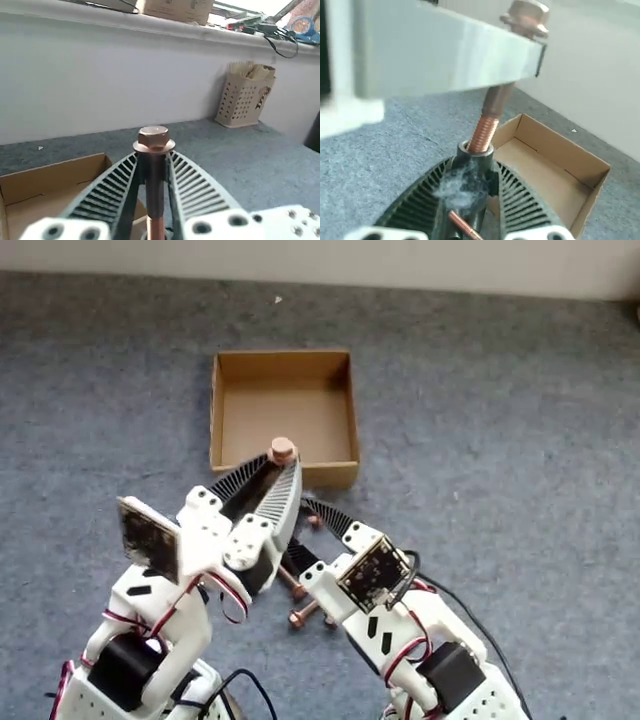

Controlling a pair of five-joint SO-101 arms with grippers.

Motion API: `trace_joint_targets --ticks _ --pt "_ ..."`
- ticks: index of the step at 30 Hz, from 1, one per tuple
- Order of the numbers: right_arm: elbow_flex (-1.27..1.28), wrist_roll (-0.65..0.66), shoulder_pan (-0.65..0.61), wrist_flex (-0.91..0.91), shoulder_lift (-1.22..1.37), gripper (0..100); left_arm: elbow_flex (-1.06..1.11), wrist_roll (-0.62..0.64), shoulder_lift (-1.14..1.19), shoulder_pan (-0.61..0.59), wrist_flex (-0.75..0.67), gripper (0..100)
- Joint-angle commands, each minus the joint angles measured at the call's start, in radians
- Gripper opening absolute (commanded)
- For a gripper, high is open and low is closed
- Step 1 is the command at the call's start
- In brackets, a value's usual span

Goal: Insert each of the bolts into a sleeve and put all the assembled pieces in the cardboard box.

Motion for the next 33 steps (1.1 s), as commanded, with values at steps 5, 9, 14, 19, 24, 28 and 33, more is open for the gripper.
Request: trace_joint_targets --ticks 5,9,14,19,24,28,33 --pt "-0.028 0.006 -0.004 -0.027 -0.019 0.5 -0.104 -0.149 0.004 0.047 0.261 15" --pt "-0.027 0.006 0.042 -0.027 -0.019 0.5 -0.136 -0.152 0.004 0.042 0.376 19" --pt "-0.027 0.005 0.068 -0.027 -0.019 0.5 -0.136 -0.230 0.004 0.039 0.473 19" --pt "-0.025 -0.011 0.166 -0.027 -0.018 0.5 -0.136 -0.377 0.004 -0.038 0.532 19" --pt "-0.024 -0.107 0.266 -0.016 -0.007 0.5 -0.110 -0.381 0.004 -0.317 0.537 19" --pt "-0.035 -0.109 0.292 0.044 -0.007 0.5 -0.035 -0.381 0.004 -0.524 0.531 19" --pt "-0.044 -0.106 0.300 0.076 0.047 0.5 0.091 -0.381 0.004 -0.714 0.528 19"
